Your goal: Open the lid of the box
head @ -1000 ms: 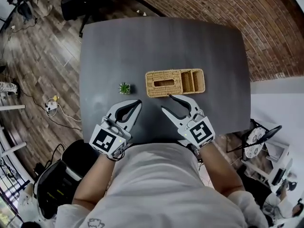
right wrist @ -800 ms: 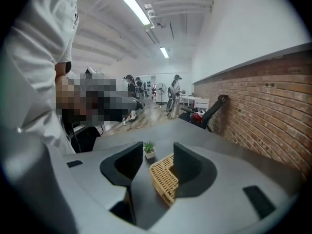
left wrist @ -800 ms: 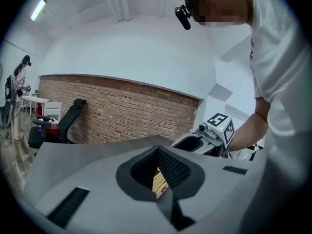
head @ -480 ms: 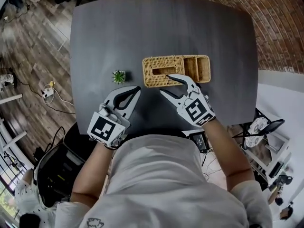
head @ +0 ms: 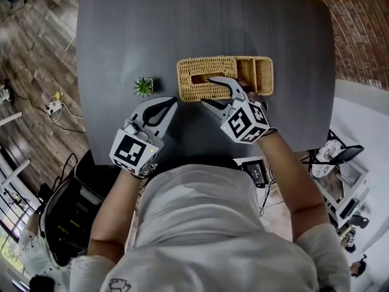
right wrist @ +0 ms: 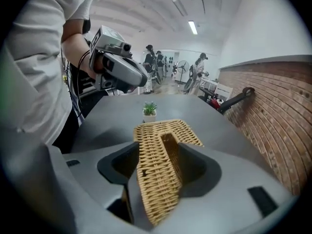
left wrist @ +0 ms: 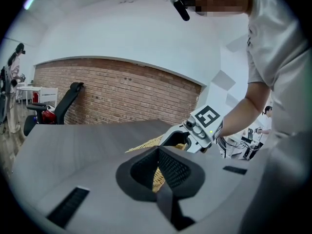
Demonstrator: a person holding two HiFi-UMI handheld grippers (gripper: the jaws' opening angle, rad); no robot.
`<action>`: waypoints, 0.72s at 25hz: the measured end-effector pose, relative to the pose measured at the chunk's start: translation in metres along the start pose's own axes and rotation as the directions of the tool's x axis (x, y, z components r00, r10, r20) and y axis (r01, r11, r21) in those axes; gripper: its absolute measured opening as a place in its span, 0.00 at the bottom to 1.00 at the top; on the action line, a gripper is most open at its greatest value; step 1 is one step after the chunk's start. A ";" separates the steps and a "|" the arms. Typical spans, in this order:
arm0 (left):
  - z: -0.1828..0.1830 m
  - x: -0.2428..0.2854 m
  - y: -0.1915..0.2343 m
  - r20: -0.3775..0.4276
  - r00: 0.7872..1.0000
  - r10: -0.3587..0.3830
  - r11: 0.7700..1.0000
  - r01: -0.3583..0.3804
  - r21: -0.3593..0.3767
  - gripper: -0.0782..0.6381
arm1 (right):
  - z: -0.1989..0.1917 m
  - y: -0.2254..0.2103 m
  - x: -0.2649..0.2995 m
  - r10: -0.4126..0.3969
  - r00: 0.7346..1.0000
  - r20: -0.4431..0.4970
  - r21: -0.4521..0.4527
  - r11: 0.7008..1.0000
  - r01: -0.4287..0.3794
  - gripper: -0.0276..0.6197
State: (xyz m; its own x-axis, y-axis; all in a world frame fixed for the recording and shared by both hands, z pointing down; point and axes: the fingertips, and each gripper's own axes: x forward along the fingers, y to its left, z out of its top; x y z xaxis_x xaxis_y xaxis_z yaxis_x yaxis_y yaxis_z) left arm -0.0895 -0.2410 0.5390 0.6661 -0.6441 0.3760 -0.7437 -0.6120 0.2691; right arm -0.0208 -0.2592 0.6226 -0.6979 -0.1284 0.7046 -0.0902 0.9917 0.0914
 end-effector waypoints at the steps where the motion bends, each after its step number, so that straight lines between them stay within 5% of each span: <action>1: -0.003 0.002 0.002 -0.003 1.000 0.001 1.000 -0.001 -0.003 0.12 | -0.001 0.000 0.002 0.001 1.000 -0.003 -0.010 1.000 -0.002 0.43; 18: -0.031 0.009 0.009 -0.010 1.000 0.015 0.998 -0.015 -0.056 0.12 | -0.009 0.017 0.012 0.124 0.992 -0.030 -0.059 0.990 -0.125 0.51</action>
State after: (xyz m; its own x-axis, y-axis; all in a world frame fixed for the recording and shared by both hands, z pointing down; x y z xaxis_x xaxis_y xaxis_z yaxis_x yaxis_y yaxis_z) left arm -0.0919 -0.2375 0.5720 0.6545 -0.6484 0.3889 -0.7558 -0.5752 0.3129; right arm -0.0239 -0.2442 0.6389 -0.6819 -0.0046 0.7314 0.0402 0.9982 0.0438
